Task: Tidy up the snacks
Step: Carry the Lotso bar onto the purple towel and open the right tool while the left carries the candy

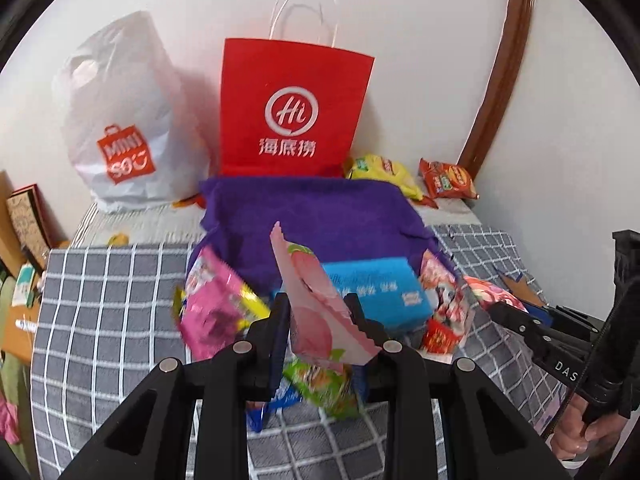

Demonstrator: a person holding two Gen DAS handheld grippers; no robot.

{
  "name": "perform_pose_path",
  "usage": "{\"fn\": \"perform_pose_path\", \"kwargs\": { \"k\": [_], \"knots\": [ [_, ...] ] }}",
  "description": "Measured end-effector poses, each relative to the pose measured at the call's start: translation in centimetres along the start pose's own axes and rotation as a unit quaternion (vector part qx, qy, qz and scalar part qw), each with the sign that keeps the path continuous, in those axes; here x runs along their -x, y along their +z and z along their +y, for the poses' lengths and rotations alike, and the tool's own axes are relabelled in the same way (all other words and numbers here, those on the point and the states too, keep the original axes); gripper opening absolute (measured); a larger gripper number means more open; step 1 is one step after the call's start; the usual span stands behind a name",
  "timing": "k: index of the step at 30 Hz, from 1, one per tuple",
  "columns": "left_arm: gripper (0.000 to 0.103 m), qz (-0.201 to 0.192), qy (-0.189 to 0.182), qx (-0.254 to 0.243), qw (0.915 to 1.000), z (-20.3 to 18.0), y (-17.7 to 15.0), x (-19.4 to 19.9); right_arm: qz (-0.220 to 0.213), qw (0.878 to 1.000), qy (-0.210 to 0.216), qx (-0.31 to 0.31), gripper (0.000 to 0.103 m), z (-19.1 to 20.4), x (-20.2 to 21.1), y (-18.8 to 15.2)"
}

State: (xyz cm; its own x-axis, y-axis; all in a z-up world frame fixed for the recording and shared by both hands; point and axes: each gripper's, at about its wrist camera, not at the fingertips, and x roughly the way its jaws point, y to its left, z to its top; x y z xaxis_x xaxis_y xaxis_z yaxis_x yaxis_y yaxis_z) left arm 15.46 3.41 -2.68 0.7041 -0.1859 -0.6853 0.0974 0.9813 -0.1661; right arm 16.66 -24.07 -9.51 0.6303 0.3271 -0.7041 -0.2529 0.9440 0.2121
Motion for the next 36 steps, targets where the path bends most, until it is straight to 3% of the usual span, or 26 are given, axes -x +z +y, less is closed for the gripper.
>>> {"fn": "perform_pose_path", "kwargs": {
  "k": [13,27,36],
  "knots": [
    [0.026,-0.006,0.006,-0.017,0.9998,-0.2,5.9,-4.1,-0.014,1.0,-0.019,0.02,0.021,0.4,-4.1,7.5],
    [0.026,0.012,0.025,-0.009,0.9996,2.2,11.8,-11.4,-0.031,0.999,-0.012,0.026,0.021,-0.1,-10.8,14.8],
    [0.026,0.048,0.024,0.019,0.9984,4.7,12.3,-17.3,-0.019,0.999,-0.02,0.017,0.021,-1.5,-15.8,17.1]
  ]
}}
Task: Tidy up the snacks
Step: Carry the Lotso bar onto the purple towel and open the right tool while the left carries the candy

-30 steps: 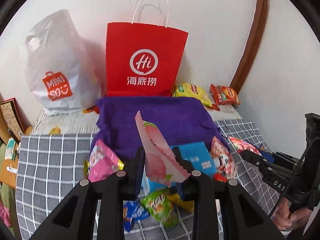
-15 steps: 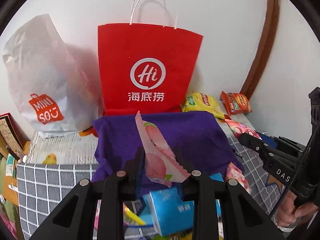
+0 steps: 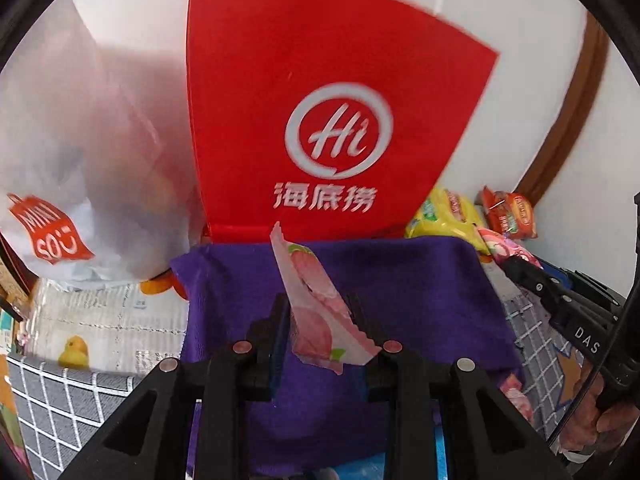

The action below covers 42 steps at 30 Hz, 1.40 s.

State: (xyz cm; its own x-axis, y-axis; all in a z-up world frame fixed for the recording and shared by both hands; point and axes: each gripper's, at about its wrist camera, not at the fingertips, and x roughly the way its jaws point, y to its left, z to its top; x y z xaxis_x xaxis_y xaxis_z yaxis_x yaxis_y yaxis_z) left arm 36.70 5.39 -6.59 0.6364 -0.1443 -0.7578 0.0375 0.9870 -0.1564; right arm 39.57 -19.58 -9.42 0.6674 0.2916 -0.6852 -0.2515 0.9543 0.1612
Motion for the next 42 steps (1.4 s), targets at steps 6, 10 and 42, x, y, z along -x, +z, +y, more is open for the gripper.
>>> {"fn": "perform_pose_path", "kwargs": {
  "k": [6,10,42],
  "knots": [
    [0.026,0.027,0.006,-0.002,0.9996,0.9,-0.8,-2.9,0.037,0.999,-0.011,-0.004,0.021,-0.7,-3.8,-0.8],
    [0.026,0.04,0.005,0.003,0.9992,1.2,-1.4,-3.8,0.061,0.998,-0.012,-0.002,0.021,-0.8,-5.6,-1.7],
    [0.026,0.086,0.001,0.001,0.9963,-0.1,-2.5,-8.2,0.132,0.99,-0.043,0.029,0.027,-0.2,-9.4,-3.5]
  ]
}}
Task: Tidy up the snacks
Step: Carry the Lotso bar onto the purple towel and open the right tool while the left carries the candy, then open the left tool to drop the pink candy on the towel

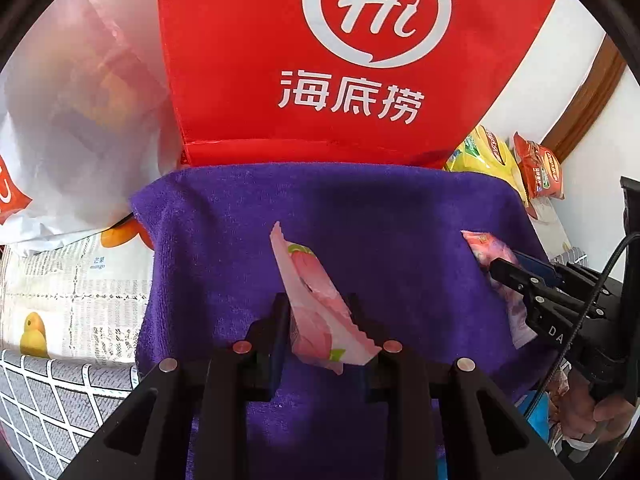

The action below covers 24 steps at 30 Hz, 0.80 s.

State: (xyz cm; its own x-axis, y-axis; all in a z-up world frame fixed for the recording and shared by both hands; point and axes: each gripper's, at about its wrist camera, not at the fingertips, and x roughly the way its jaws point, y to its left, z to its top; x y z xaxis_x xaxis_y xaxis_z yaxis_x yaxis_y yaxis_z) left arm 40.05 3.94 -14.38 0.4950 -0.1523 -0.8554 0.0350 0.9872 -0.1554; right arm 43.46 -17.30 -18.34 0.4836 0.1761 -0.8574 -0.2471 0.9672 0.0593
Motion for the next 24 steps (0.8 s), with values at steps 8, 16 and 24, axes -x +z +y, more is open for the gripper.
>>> {"fn": "perform_pose_path", "kwargs": {
  "k": [8,16,24],
  "knots": [
    [0.026,-0.001,-0.005,0.0,1.0,-0.4,0.1,-0.2,-0.031,1.0,0.0,-0.005,0.054,-0.2,1.9,0.2],
    [0.057,-0.003,-0.014,0.001,0.9999,-0.5,0.1,0.5,-0.07,0.998,0.003,-0.009,0.056,-0.2,4.2,0.4],
    [0.063,-0.035,-0.006,-0.015,0.9992,-1.1,0.2,3.1,-0.096,0.995,-0.004,0.012,0.056,1.0,6.2,0.2]
  ]
}}
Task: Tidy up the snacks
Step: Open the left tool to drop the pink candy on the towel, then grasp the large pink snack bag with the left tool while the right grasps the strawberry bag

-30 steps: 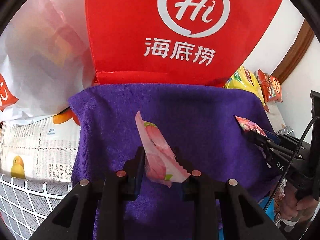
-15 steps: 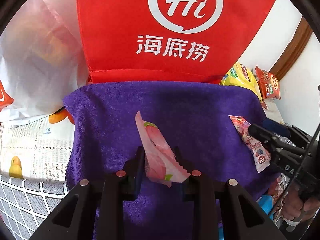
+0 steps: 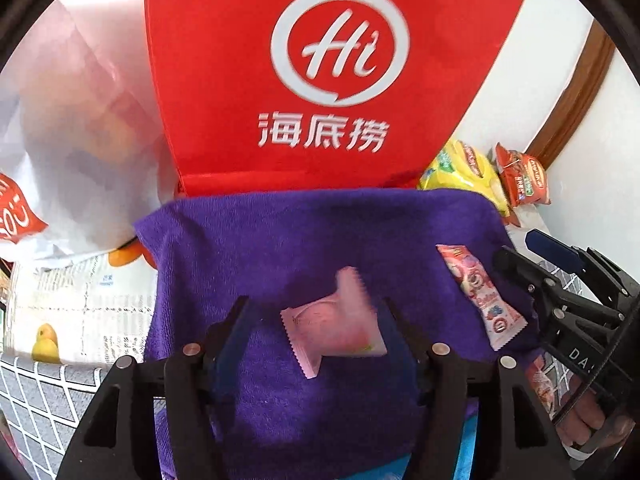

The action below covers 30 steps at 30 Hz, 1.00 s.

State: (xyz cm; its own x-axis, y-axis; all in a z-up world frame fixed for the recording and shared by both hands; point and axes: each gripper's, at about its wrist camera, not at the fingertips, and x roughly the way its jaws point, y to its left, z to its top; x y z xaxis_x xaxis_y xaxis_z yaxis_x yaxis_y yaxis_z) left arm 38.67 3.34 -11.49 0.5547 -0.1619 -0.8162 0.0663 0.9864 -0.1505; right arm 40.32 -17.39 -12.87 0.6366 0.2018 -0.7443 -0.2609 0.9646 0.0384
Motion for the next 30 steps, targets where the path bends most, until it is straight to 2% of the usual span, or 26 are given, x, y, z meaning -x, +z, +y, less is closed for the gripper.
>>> {"fn": "perform_pose_path", "kwargs": {
  "k": [4,10,13,16,24,27,28,30],
  "knots": [
    [0.063,-0.017,-0.007,-0.002,0.9998,-0.2,0.1,1.5,-0.018,1.0,-0.009,-0.014,0.056,0.0,1.8,-0.2],
    [0.063,-0.049,0.004,-0.022,0.9986,-1.0,0.0,4.2,-0.011,0.999,-0.042,-0.023,0.056,-0.9,4.4,-1.7],
    [0.063,-0.06,0.019,-0.033,0.9975,-1.5,-0.2,5.5,0.006,0.998,-0.019,-0.061,0.056,-2.5,5.6,-3.2],
    [0.063,-0.065,0.012,-0.041,0.9969,-2.2,-0.3,6.4,0.02,0.996,-0.008,-0.09,0.056,-3.9,6.8,-5.1],
    [0.063,-0.086,0.02,-0.054,0.9946,-4.0,-0.7,9.2,0.036,0.991,-0.052,-0.116,0.056,-6.6,11.0,-10.1],
    [0.066,-0.089,0.013,-0.042,0.9951,-4.3,-1.0,10.4,0.044,0.991,-0.066,-0.109,0.056,-6.9,11.9,-11.9],
    [0.07,-0.088,0.007,-0.039,0.9953,-4.4,-1.3,10.7,0.048,0.991,-0.068,-0.106,0.057,-7.0,12.0,-12.4],
    [0.071,-0.083,0.001,-0.039,0.9958,-4.4,-1.9,11.0,0.055,0.991,-0.061,-0.102,0.058,-6.8,11.9,-13.6]
  ]
}}
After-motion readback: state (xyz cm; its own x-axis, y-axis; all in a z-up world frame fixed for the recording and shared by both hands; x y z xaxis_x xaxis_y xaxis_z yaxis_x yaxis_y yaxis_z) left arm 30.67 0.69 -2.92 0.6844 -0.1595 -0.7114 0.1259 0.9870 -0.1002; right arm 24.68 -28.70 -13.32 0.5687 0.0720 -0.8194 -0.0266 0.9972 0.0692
